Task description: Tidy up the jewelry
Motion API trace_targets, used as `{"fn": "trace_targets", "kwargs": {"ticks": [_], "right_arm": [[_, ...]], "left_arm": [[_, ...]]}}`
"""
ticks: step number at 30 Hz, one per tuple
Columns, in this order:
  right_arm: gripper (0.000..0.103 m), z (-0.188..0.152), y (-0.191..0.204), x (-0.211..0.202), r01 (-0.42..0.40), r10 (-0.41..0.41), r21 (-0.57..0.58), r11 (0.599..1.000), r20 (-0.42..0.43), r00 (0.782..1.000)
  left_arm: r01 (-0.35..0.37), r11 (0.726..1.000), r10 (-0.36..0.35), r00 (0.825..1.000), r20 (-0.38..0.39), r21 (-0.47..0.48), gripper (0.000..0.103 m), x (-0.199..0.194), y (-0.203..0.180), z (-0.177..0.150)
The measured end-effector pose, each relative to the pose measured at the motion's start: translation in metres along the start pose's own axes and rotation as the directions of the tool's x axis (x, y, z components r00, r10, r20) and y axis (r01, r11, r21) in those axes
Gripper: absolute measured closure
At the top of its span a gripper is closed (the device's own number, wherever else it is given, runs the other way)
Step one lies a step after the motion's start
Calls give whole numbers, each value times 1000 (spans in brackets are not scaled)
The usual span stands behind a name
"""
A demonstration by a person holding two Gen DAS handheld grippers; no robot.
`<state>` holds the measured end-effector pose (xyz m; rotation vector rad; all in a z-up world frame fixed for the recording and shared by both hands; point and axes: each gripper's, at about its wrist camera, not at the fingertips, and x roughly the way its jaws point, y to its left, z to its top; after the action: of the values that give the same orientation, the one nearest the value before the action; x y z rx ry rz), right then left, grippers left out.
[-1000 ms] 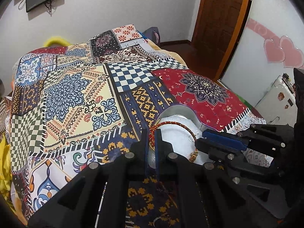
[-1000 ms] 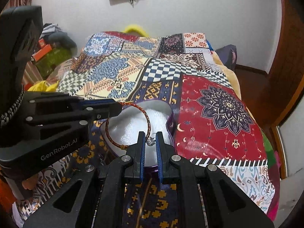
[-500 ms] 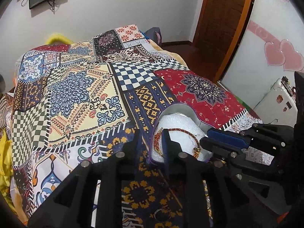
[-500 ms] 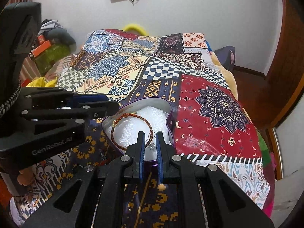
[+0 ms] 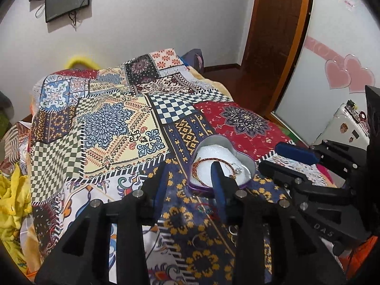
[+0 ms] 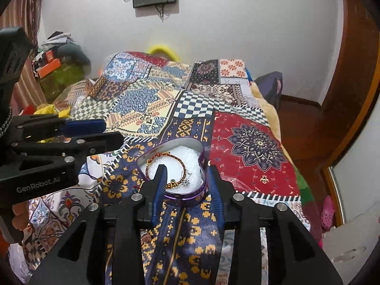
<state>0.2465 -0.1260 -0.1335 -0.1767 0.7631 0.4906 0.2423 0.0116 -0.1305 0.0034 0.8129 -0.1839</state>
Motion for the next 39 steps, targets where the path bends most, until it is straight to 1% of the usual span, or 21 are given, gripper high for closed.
{"fn": "trace_targets", "kwargs": {"ticks": [5, 11, 15, 20, 23, 28, 32, 39], "right_arm": [[71, -1, 3, -20, 7, -7, 7, 1000, 30, 1000], [70, -9, 5, -33, 6, -7, 19, 1000, 45, 999], [70, -18, 8, -33, -4, 3, 22, 1000, 34, 999], [70, -34, 11, -26, -19, 19, 26, 999, -8, 1000], [70, -43, 13, -16, -27, 28, 27, 999, -42, 999], [70, -55, 15, 4, -50, 53, 39, 998, -99, 994], [70, -60, 16, 14, -77, 83, 51, 996, -125, 989], [70, -63, 18, 24, -115, 122, 60, 992, -133, 984]], "left_arm": [[4, 1000, -4, 1000, 24, 3, 60, -23, -5, -7], [-3, 1000, 2, 1000, 18, 6, 60, -40, -6, -23], [-1, 1000, 1, 1000, -13, -2, 60, -41, -2, -38], [-7, 1000, 7, 997, -71, -3, 60, -31, 3, -59], [-2, 1000, 1, 994, -112, -6, 60, -20, 5, -72], [16, 1000, -17, 988, -157, -10, 60, -5, 5, -87], [35, 999, -34, 983, -179, 2, 60, 6, 1, -94], [61, 998, -58, 978, -201, 7, 60, 24, -2, -96]]}}
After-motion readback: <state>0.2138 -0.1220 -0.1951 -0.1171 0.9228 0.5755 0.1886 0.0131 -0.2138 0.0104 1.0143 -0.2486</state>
